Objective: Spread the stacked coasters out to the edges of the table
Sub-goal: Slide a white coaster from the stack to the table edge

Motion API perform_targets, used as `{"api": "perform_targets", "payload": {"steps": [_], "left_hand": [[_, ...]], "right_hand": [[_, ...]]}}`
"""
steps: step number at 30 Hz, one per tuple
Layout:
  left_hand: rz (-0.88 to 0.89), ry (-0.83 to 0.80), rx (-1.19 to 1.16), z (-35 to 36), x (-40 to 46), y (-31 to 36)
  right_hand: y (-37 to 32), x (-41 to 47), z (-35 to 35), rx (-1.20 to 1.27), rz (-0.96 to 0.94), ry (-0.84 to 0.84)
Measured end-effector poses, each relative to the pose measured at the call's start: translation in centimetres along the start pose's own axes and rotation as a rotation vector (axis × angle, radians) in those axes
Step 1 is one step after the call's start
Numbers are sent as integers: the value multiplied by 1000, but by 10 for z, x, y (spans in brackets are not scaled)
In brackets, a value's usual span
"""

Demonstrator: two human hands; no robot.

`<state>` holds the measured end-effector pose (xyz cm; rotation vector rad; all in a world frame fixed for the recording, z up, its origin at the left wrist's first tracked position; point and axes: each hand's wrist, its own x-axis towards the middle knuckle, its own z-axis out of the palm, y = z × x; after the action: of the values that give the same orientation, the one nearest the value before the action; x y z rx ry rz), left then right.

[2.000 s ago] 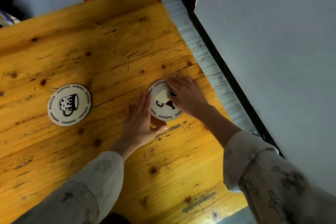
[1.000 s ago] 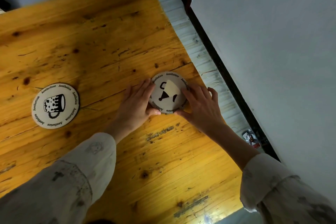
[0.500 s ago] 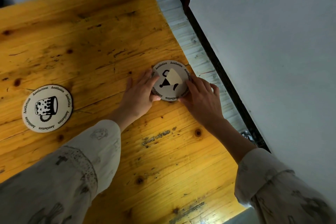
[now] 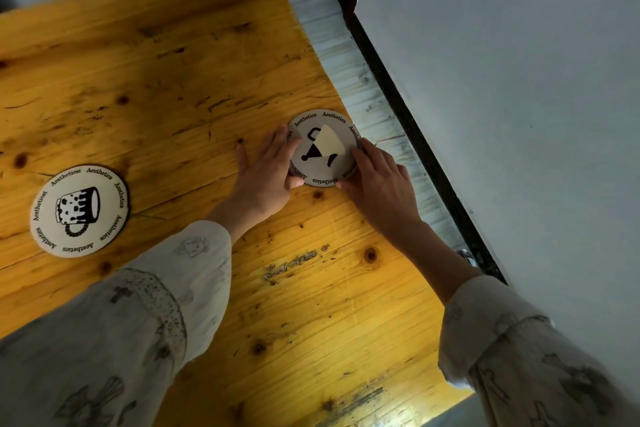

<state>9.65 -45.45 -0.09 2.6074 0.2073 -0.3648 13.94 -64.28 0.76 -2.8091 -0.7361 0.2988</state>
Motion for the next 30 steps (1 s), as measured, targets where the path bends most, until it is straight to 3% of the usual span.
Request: {"api": "perform_targets", "payload": {"steps": [7,14,19,24,30], "left_hand": [[-9,-6,30,1,0,1],[-24,-16,106,5,-21,-5],[-76,-33,-17,3,-88,-10],[-193,-50,-169,-6,-172,-20],[-390,84,-476,-27,-281,-39]], "right_hand": [[-3,-2,0,10,19,-25],[-12,-35,1,11,62,-163],[-37,-77,-13,40,92,-228],[-80,-111,-34,239,118,-246],[-153,-163,-38,375,16,-366]]}}
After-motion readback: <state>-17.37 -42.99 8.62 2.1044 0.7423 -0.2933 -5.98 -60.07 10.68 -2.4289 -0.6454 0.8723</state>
